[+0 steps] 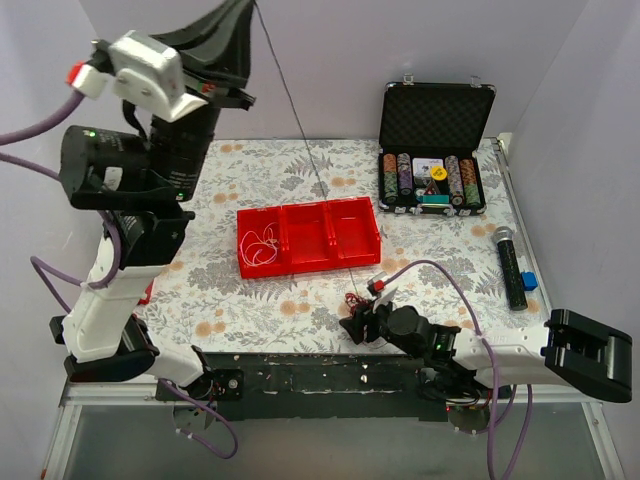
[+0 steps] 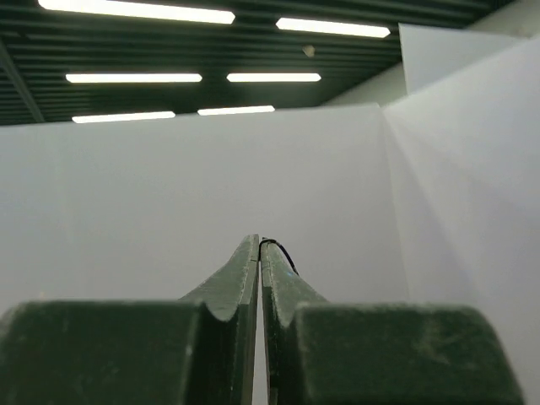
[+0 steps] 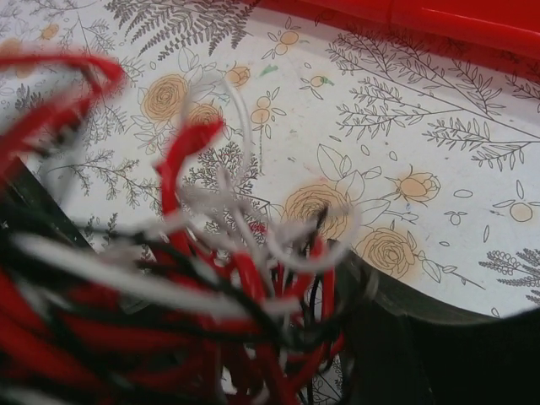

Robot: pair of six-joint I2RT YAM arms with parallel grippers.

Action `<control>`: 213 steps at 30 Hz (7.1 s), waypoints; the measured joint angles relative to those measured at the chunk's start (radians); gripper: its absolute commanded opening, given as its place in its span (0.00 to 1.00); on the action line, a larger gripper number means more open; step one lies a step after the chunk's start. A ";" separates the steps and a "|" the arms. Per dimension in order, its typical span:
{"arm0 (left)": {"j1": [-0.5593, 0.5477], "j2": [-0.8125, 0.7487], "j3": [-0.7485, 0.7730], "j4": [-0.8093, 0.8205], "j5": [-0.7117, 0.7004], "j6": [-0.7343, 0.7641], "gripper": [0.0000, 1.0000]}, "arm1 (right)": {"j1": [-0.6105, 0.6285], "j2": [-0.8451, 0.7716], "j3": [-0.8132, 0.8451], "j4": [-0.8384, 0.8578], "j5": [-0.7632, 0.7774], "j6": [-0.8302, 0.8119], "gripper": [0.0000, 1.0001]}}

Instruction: Untangle the cables

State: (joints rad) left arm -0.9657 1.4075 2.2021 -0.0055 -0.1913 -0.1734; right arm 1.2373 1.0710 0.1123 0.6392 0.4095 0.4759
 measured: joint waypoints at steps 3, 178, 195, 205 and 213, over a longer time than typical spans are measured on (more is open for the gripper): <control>0.000 0.014 0.040 0.125 -0.039 0.062 0.00 | 0.000 0.009 0.002 -0.010 -0.003 0.000 0.65; -0.005 -0.333 -1.322 -0.213 0.737 -0.276 0.65 | 0.001 -0.359 0.596 -0.673 -0.256 -0.497 0.01; -0.014 -0.340 -1.392 0.005 0.654 -0.490 0.00 | -0.005 -0.364 0.596 -0.568 -0.249 -0.449 0.01; -0.013 -0.378 -1.391 0.006 0.601 -0.518 0.00 | -0.002 -0.428 0.584 -0.582 -0.175 -0.408 0.80; -0.013 -0.378 -1.379 0.004 0.533 -0.515 0.00 | -0.002 -0.565 0.472 -0.624 -0.141 -0.342 0.82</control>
State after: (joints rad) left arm -0.9787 1.0294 0.8234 -0.0017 0.3412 -0.6884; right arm 1.2354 0.5056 0.5846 0.0151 0.2684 0.1337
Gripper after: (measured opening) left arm 0.015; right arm 0.815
